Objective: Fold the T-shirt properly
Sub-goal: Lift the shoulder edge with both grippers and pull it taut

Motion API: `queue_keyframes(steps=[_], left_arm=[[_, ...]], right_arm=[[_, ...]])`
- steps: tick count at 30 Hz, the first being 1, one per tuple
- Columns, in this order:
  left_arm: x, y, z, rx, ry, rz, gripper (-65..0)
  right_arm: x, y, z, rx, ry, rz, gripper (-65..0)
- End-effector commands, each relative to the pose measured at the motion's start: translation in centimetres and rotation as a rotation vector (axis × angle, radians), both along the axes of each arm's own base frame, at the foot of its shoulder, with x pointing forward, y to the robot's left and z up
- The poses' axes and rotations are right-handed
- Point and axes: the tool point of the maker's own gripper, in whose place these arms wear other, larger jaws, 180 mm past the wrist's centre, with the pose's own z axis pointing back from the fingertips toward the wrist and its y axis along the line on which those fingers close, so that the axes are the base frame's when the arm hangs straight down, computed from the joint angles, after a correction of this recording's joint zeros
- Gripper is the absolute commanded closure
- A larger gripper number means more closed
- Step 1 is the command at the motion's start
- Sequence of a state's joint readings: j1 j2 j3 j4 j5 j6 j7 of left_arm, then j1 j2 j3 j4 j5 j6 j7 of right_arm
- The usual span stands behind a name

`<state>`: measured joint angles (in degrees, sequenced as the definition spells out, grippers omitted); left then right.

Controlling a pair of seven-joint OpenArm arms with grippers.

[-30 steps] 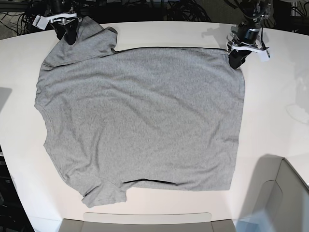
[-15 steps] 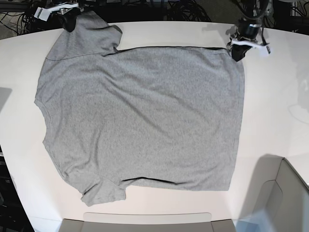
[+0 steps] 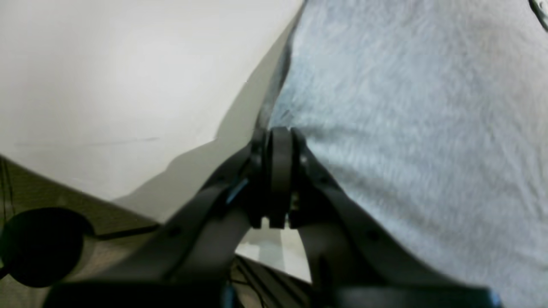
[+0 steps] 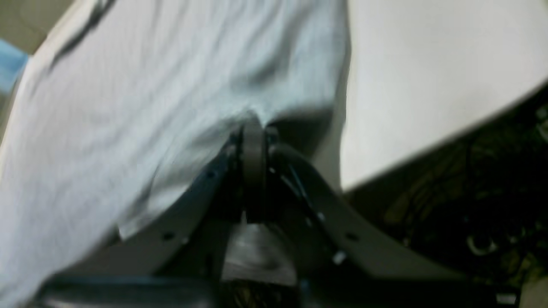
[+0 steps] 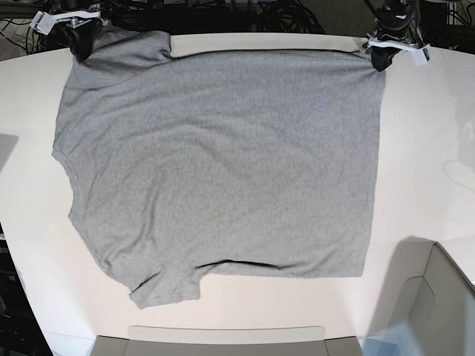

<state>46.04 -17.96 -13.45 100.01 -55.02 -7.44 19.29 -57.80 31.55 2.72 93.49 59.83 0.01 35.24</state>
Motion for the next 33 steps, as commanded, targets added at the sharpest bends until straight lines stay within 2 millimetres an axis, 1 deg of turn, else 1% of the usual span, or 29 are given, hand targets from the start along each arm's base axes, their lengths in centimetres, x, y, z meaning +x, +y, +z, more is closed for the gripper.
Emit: queue_keyframes(steps=[1, 2, 4, 6, 9, 12, 14, 16, 20, 21, 24, 25, 27, 31, 33], left_arm=[[0.6, -0.1, 0.7, 0.007, -0.032, -0.013, 0.0], [0.7, -0.1, 0.8, 0.008, -0.032, -0.012, 0.0], [1.5, -0.3, 1.4, 0.008, -0.060, -0.020, 0.0], [2.2, -0.3, 2.0, 0.012, -0.081, -0.020, 0.0], [2.5, -0.3, 2.3, 0.015, -0.092, -0.022, 0.0], [3.6, -0.4, 3.0, 0.016, -0.125, -0.025, 0.0], [3.9, 0.1, 3.1, 0.027, -0.122, 0.001, 0.0], [3.9, 1.1, 2.8, 0.050, -0.097, 0.052, 0.0], [5.6, 1.5, 3.3, 0.053, -0.126, 0.072, 0.0], [6.0, 1.2, 3.2, 0.042, -0.118, 0.062, 0.0], [8.1, 0.2, 3.4, -0.001, -0.116, 0.029, 0.0], [8.7, 0.2, 3.6, -0.008, -0.117, 0.025, 0.0], [10.0, 0.6, 4.4, -0.013, -0.137, 0.027, 0.0], [11.7, 2.2, 5.7, -0.007, -0.171, 0.055, 0.0], [12.5, 2.7, 6.0, -0.015, -0.170, 0.059, 0.0]], right_arm=[[0.4, -0.6, 1.2, -0.010, -0.039, -0.006, 0.0], [0.7, -0.7, 1.4, -0.013, -0.047, -0.006, 0.0], [1.4, -0.9, 1.8, -0.022, -0.048, 0.017, 0.0], [2.2, -0.6, 2.1, -0.018, -0.037, 0.047, 0.0], [3.8, -0.3, 2.4, -0.005, -0.044, 0.062, 0.0], [5.4, -0.8, 2.7, -0.008, -0.049, 0.066, 0.0], [6.6, -1.2, 3.0, -0.018, -0.049, 0.076, 0.0], [7.6, -1.3, 3.1, -0.018, -0.046, 0.090, 0.0], [9.6, -1.3, 3.4, -0.015, -0.044, 0.117, 0.0], [10.0, -1.3, 3.6, -0.016, -0.046, 0.121, 0.0], [11.5, -1.4, 4.0, -0.020, -0.048, 0.139, 0.0], [12.1, -1.4, 4.3, -0.022, -0.051, 0.146, 0.0], [13.2, -1.3, 4.6, -0.021, -0.050, 0.163, 0.0], [15.3, -1.1, 5.2, -0.018, -0.053, 0.191, 0.0], [16.3, -1.3, 5.2, -0.026, -0.044, 0.200, 0.0]])
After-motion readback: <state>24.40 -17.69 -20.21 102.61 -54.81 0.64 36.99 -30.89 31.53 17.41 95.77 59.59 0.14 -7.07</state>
